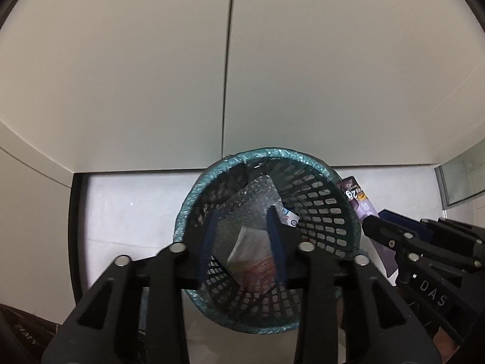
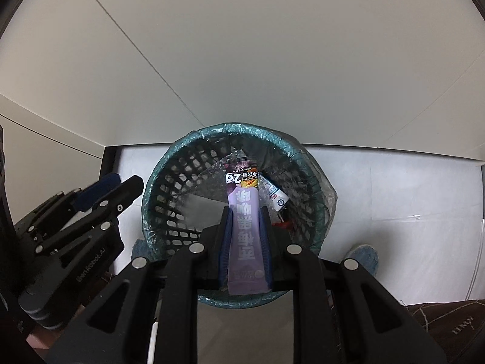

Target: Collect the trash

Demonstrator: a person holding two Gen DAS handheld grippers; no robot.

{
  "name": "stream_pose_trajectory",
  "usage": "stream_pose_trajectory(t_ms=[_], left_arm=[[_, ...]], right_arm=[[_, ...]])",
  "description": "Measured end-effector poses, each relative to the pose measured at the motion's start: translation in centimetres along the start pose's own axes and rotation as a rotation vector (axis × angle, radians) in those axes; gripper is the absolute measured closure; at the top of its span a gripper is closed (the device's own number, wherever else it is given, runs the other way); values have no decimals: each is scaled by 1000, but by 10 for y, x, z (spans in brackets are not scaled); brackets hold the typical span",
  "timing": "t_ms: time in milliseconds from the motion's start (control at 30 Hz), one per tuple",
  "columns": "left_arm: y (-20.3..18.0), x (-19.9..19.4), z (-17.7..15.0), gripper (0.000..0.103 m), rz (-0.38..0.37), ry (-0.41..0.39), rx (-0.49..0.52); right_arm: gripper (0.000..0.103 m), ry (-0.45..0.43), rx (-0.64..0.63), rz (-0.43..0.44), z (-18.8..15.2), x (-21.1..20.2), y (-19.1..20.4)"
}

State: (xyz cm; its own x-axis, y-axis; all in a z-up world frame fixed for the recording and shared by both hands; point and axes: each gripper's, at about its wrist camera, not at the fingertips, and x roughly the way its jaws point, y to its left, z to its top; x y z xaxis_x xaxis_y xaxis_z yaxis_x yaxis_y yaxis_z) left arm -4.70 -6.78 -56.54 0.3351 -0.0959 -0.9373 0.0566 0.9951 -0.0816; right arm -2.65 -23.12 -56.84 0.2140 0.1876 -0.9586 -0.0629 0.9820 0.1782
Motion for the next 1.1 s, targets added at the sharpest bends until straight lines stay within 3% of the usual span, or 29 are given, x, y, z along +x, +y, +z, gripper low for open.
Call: stream_pose_trajectory(t_ms=[133,400,433,500,633,867,1100], left_arm=[[6,-2,2,54,26,-9,-25],[20,-17,7,20,60,-52,-83],[22,-19,8,18,63,-57,-89],[25,-23,9,14,69,-63,-101],[28,-38,11,9,72,-79,-114],[25,-109,20,6,41,-153,-121],[19,-215,22,6,48,-237,-89]], right_arm=[[85,5,-4,6,-2,3,4],[79,12,-36,17,-4,4,13],[77,10,-38,19,-4,3,14],[62,5,-41,18,-3,2,14],[48,-28,-40,-1,-1,-10,14],[12,-184,-20,-36,-1,-89,12],[9,-352,20,-91,-6,-203,7]])
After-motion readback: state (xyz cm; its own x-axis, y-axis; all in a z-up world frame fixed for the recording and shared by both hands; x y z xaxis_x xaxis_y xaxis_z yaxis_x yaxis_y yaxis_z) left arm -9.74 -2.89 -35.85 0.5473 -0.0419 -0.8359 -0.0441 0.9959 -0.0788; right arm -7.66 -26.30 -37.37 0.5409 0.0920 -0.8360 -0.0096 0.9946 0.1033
